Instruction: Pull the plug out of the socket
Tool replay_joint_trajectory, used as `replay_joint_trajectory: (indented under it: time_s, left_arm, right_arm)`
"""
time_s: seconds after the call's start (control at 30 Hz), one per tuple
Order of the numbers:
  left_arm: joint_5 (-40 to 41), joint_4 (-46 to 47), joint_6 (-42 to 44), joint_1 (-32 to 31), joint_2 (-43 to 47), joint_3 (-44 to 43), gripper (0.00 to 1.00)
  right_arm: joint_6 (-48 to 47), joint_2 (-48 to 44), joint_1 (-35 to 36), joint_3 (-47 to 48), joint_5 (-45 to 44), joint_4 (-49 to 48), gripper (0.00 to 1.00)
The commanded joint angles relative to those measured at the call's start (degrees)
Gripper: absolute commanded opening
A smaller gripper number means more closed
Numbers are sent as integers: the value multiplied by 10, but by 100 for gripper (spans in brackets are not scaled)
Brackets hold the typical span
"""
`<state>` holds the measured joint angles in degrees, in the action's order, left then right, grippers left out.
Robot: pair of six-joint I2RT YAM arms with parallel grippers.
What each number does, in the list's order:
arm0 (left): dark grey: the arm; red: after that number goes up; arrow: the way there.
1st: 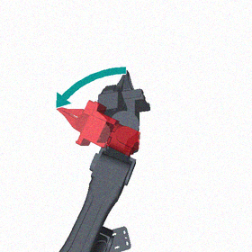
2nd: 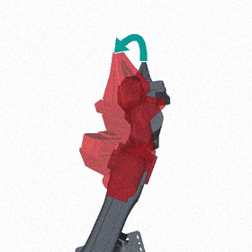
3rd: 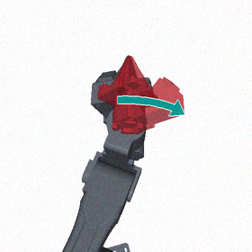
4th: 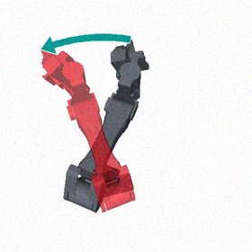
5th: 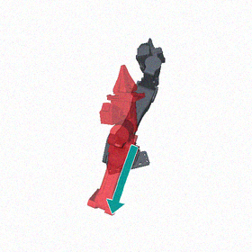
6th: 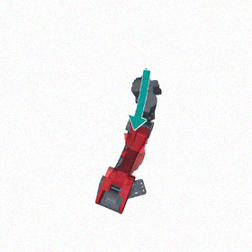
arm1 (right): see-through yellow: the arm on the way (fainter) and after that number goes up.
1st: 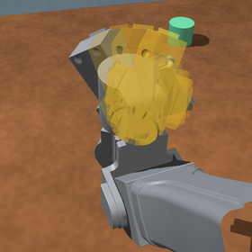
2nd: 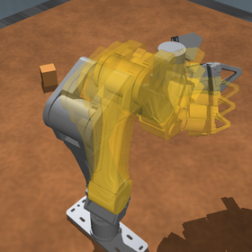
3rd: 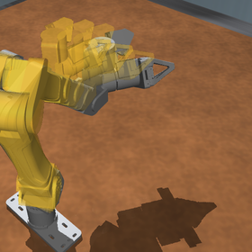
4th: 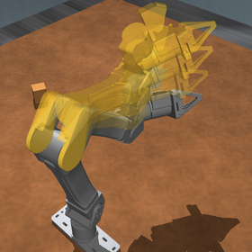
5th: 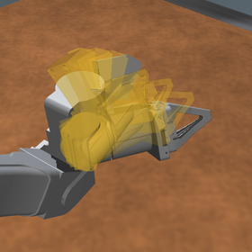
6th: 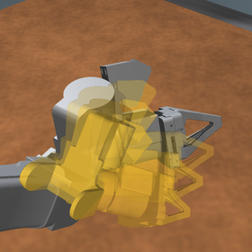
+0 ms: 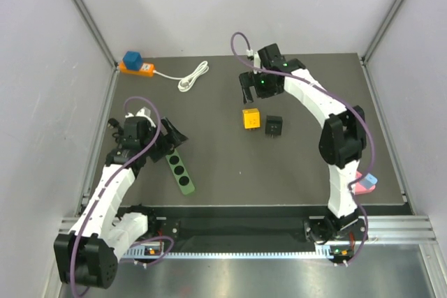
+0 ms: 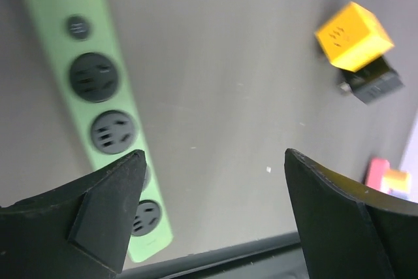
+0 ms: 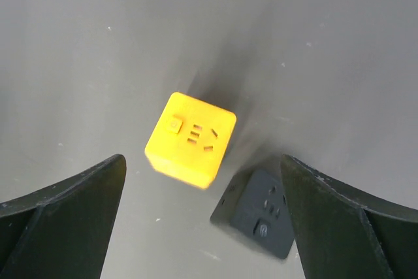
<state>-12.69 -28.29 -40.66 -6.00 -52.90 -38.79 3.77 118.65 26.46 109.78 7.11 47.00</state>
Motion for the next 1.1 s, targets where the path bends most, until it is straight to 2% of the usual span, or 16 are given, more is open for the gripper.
replay_joint_trajectory:
  time_s: [0.0,0.13,0.23,0.33,0.47,0.63,0.67,0.7,0.77,0.93,1.0,1.03,1.07]
  left_arm:
    - [-63,67,18,-11,0,-14,91]
    - [-77,97,8,-44,-7,-9,89]
    - [-59,125,-6,-97,-18,-4,88]
    - [-35,152,-20,-183,-36,2,88]
    - [-37,186,-28,-243,-77,-5,88]
    - [-73,253,-26,-296,-126,-28,87]
    - [-93,268,-27,-302,-144,-32,87]
    - [-105,278,-29,-309,-156,-37,88]
    - [-126,361,-50,-331,-199,-49,88]
    - [-97,521,-105,-427,-314,-104,88]
    - [-79,583,-129,-454,-389,-131,87]
    - [-78,639,-190,-499,-505,-200,84]
    - [-78,656,-191,-499,-506,-201,84]
  right_arm:
    - [60,-90,2,-42,-48,-50,100]
    - [155,-152,-14,-98,-131,-47,100]
    - [210,-197,-38,-141,-173,-16,100]
    - [247,-267,-61,-234,-194,-21,100]
    - [272,-378,-104,-380,-219,-28,100]
    - [301,-493,-201,-511,-218,-26,100]
    - [296,-528,-240,-543,-201,-26,100]
    - [293,-544,-259,-555,-167,-25,100]
    - [282,-585,-307,-570,-147,-14,100]
    - [253,-634,-316,-533,-174,43,100]
    - [259,-645,-316,-510,-196,72,100]
    - [265,-647,-316,-476,-205,104,100]
    - [265,-647,-316,-476,-205,104,100]
